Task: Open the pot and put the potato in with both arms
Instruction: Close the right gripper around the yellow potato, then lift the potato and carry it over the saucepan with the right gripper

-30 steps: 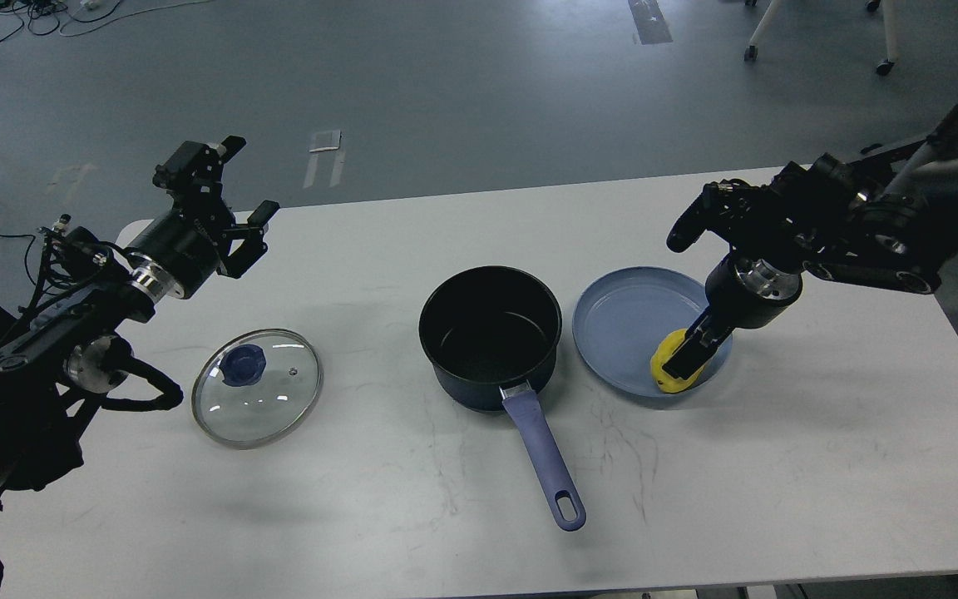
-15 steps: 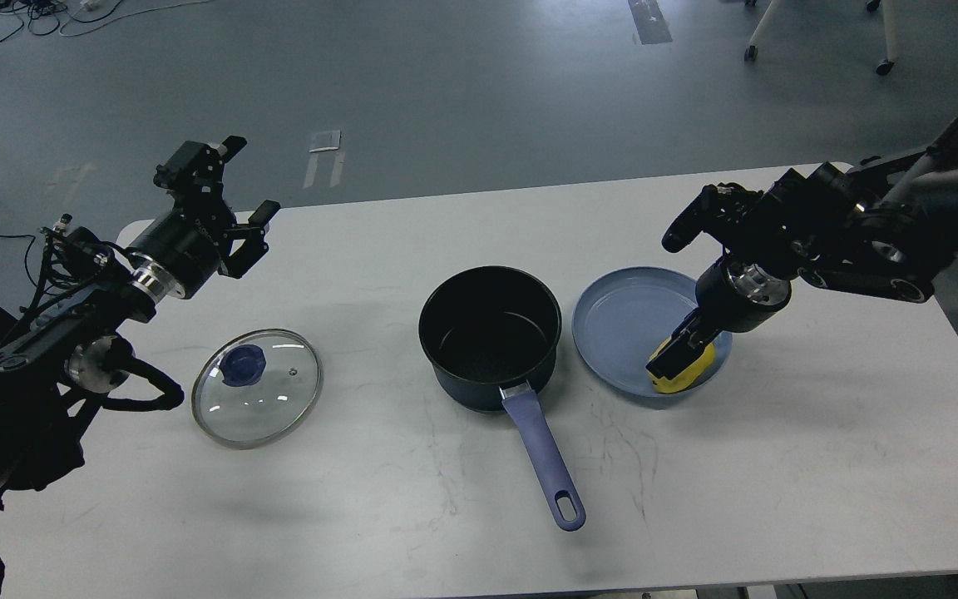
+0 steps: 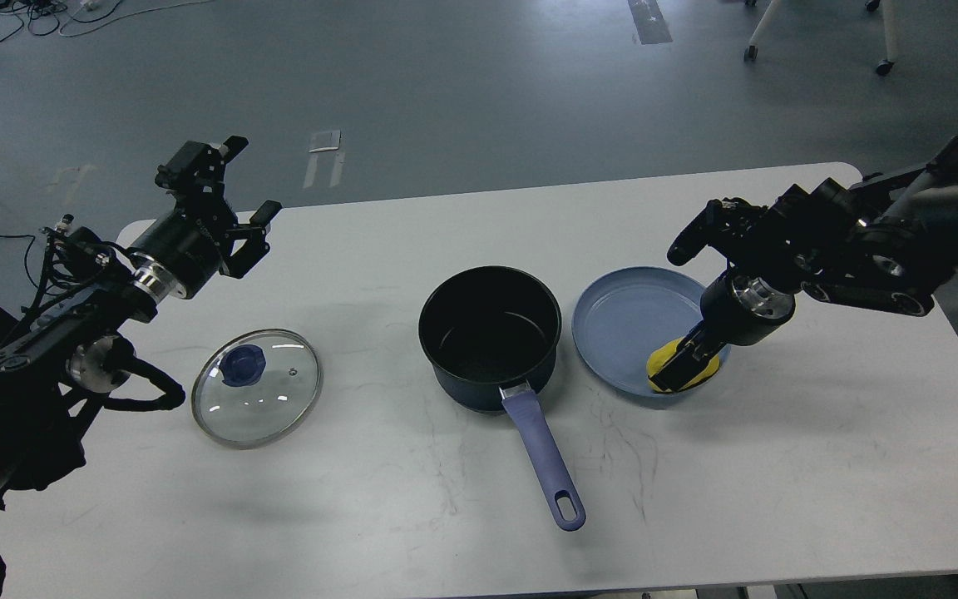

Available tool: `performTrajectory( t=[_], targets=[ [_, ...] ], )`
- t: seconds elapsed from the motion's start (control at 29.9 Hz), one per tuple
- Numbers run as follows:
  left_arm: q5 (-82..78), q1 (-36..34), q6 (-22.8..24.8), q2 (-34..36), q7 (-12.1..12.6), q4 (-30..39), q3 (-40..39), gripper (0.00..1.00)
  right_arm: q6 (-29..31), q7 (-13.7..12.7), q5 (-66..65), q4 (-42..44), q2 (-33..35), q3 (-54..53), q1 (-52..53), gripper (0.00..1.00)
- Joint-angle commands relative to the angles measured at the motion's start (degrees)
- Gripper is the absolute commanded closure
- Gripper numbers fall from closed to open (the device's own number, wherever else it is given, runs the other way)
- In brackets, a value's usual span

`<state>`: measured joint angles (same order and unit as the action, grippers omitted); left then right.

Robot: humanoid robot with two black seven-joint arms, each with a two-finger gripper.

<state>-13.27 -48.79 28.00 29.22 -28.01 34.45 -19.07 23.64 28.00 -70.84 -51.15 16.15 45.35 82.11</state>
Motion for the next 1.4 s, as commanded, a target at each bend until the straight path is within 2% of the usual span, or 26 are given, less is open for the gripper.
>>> performTrajectory(
  t=[0.0, 0.2, 0.27, 0.43, 0.53, 0.84, 1.14, 1.27, 1.37],
  targets=[
    [0.0, 0.0, 0.0, 0.0, 0.0, 0.0, 0.0, 0.02, -0.7, 0.0, 0.0, 0.3, -0.1, 0.0, -0.3, 0.00],
    [0.0, 0.0, 0.0, 0.0, 0.0, 0.0, 0.1, 0.02, -1.0, 0.0, 0.0, 0.3, 0.0, 0.3, -0.4, 0.12],
    [0.0, 0.0, 0.0, 0.0, 0.0, 0.0, 0.1, 0.02, -1.4, 0.0, 0.0, 0.3, 0.1, 0.4, -0.4, 0.27],
    [0.0, 0.0, 0.0, 0.0, 0.0, 0.0, 0.1, 0.02, -1.9, 0.0, -0.1, 0.3, 0.5, 0.7, -0.4, 0.47],
    [0.0, 0.0, 0.0, 0.0, 0.0, 0.0, 0.0, 0.02, -2.1, 0.0, -0.1, 0.3, 0.5, 0.6, -0.4, 0.50],
    [0.0, -0.1, 0.0, -0.1, 0.0, 0.0, 0.0, 0.02, -2.1, 0.0, 0.4, -0.3, 1.6, 0.2, 0.9, 0.48],
    [0.0, -0.6, 0.0, -0.1, 0.0, 0.0, 0.0, 0.02, -1.9, 0.0, 5.9, -4.6, 5.5, -1.9, 8.6, 0.45],
    [0.0, -0.6, 0.0, -0.1, 0.0, 0.0, -0.1, 0.02, -1.8, 0.0, 11.2, -4.6, 4.9, -4.3, 10.3, 0.45],
    [0.1, -0.6, 0.0, 0.0, 0.0, 0.0, -0.2, 0.02, -1.8, 0.0, 15.8, -4.0, 1.8, -4.6, 10.7, 0.45]
  ],
)
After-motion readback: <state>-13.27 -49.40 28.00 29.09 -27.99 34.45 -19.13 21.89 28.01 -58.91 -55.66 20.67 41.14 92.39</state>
